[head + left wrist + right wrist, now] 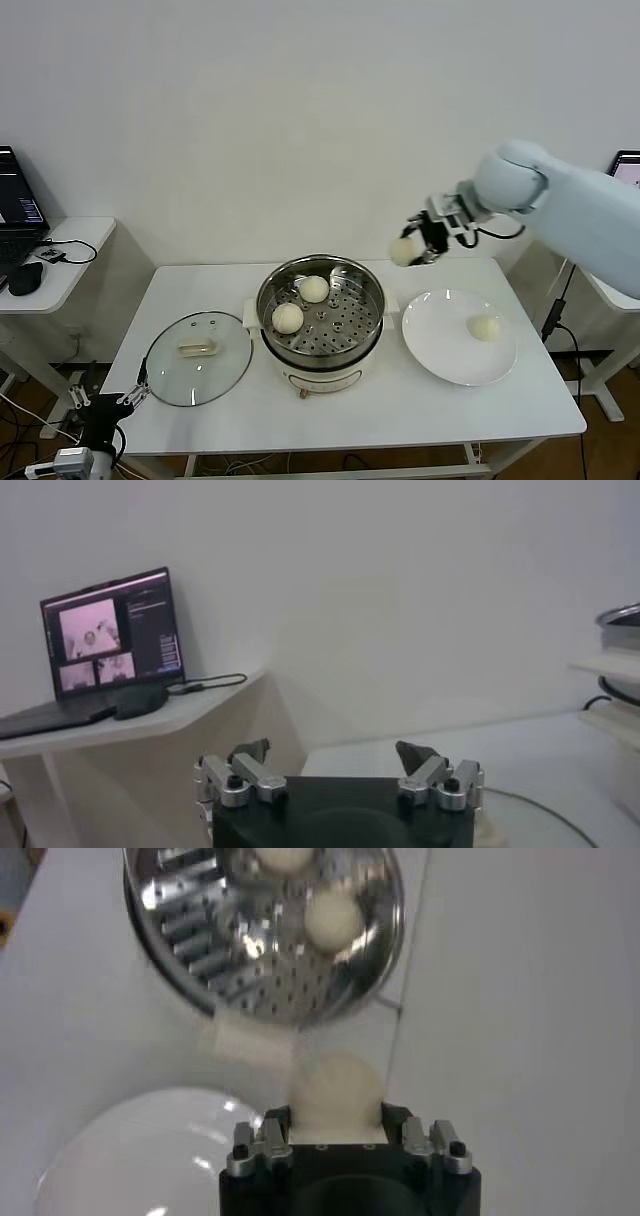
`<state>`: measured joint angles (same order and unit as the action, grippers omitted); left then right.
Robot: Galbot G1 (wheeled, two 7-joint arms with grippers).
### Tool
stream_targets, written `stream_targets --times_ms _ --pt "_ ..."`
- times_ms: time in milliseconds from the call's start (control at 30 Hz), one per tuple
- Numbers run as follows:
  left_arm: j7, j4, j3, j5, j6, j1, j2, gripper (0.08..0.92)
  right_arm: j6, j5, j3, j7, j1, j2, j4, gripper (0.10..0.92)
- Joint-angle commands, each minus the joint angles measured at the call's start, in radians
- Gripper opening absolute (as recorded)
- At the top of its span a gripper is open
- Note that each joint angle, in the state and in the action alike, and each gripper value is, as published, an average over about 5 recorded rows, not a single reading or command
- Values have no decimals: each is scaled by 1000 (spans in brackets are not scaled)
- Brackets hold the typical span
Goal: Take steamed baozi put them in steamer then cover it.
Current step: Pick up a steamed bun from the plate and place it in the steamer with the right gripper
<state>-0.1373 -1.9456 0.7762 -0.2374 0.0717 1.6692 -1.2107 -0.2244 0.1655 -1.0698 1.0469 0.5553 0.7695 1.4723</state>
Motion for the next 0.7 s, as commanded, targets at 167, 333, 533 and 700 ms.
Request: stream_targets --times_ms 167,333,533,700 --pt "-1 -9 6 4 0 4 -13 823 126 43 -158 -16 2 273 -3 577" --pt "-1 -10 13 3 0 3 -20 823 203 -11 -181 9 -27 322 -27 577" --pt "-1 -12 10 6 0 -2 -33 823 278 -115 -195 17 -43 350 -22 577" --pt "-2 -14 9 6 0 -4 -39 823 312 -195 -196 17 -61 366 -17 577"
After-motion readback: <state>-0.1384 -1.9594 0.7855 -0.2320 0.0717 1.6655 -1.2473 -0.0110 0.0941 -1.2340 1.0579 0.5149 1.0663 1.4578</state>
